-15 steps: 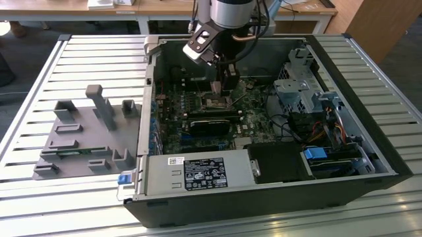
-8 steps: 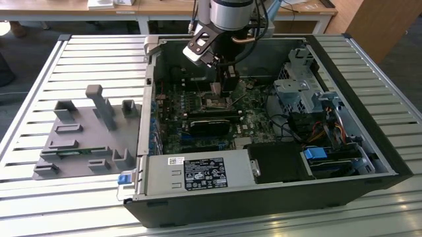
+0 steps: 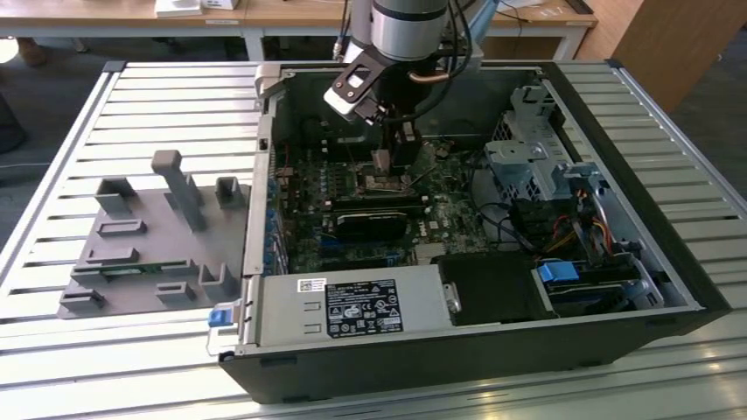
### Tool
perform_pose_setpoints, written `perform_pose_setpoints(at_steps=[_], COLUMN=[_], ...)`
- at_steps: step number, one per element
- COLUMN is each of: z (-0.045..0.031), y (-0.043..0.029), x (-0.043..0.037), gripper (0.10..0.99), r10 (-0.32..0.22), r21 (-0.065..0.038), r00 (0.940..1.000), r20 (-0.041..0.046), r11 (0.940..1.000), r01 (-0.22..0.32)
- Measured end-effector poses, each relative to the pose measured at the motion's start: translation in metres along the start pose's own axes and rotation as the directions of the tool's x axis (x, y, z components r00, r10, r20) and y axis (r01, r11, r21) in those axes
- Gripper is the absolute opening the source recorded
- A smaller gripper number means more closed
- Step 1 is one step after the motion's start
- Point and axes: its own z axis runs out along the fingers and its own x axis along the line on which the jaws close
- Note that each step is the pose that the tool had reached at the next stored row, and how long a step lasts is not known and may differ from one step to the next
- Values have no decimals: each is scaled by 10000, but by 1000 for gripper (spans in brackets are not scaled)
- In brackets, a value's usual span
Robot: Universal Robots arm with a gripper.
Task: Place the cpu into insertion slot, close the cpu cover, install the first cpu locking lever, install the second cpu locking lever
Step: 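Place the cpu into insertion slot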
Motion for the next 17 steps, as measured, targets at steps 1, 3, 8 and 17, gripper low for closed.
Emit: perform_pose_setpoints(at_steps=[1, 3, 8, 17], z=[19, 53, 116, 235], y=[0, 1, 3, -25], x=[9, 26, 82, 140], gripper=[541, 541, 541, 541], r10=[5, 9, 101, 341], r21=[1, 0, 1, 3], r00=[10000, 10000, 9999, 9994], r20=[2, 1, 3, 5], r11=[10000, 10000, 9999, 9994], r01=[-5, -9, -101, -341])
